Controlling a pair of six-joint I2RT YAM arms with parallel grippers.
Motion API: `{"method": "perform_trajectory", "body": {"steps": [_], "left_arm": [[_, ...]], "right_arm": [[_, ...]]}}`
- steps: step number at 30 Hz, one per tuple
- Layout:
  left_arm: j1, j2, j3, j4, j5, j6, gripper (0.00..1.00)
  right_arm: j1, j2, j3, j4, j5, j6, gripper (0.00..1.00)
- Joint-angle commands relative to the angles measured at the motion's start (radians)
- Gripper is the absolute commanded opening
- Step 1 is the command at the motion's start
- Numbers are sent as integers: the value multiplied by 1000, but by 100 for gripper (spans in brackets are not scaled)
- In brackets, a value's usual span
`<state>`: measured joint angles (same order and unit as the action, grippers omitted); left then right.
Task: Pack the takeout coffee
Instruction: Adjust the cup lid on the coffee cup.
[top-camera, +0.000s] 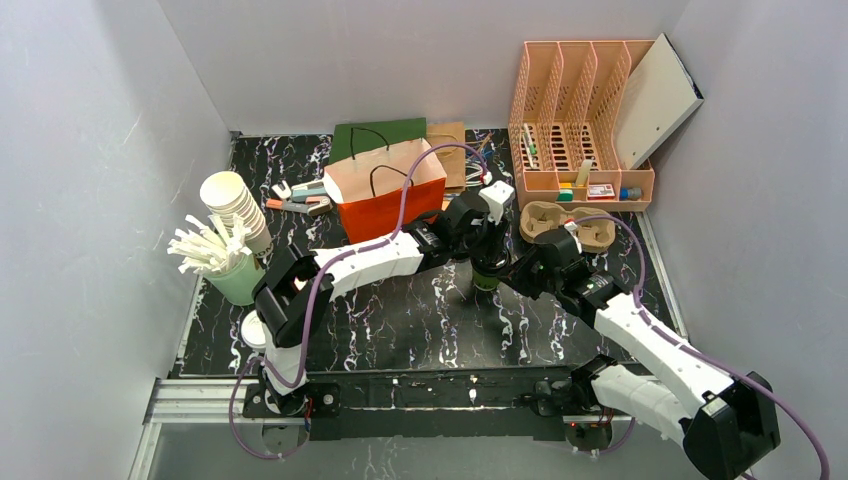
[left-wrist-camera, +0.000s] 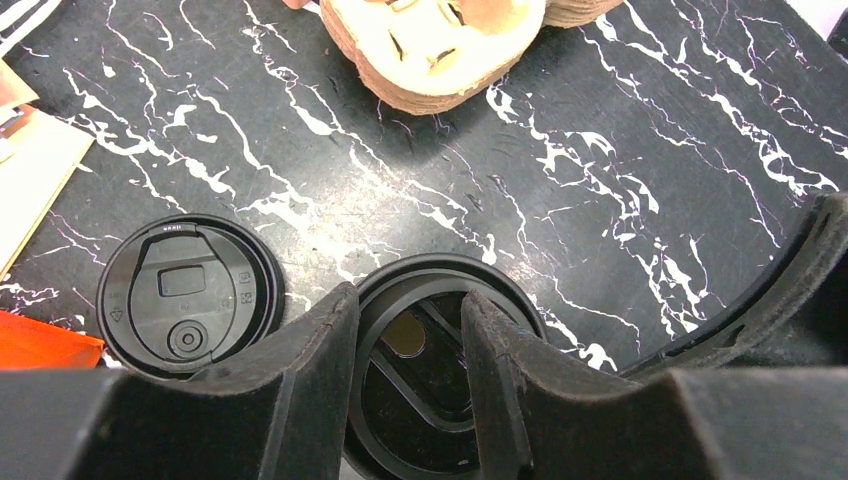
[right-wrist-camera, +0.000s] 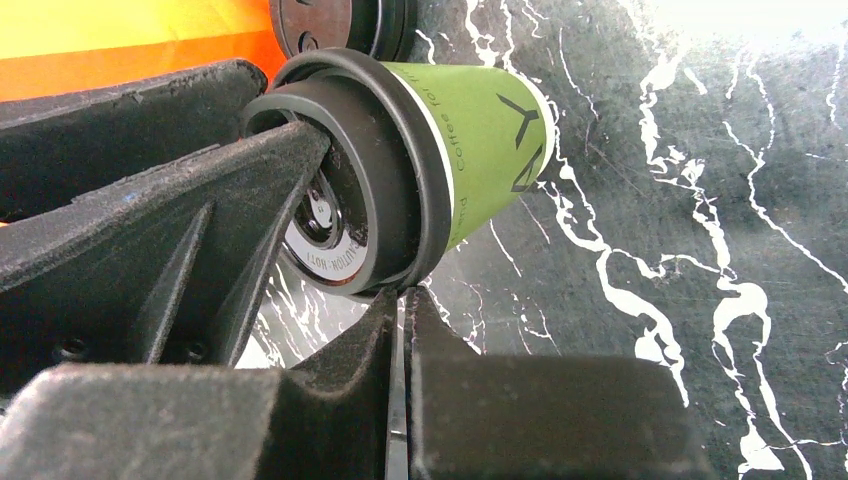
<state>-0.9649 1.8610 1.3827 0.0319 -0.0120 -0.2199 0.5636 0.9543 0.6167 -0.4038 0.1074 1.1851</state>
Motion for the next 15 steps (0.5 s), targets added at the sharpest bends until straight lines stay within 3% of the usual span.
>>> {"method": "perform_trajectory", "body": {"steps": [1, 9, 15], "left_arm": [[-39, 65, -60, -162, 115, -27, 39], [-38, 55, -41, -172, 101, -18, 38], [-38, 81, 117, -267, 88, 28, 39]], "right_arm": [[-7, 104, -106, -201, 59, -47, 12], [-10, 61, -37, -207, 53, -111, 15], [-10, -4, 27, -202, 52, -156, 18]]}}
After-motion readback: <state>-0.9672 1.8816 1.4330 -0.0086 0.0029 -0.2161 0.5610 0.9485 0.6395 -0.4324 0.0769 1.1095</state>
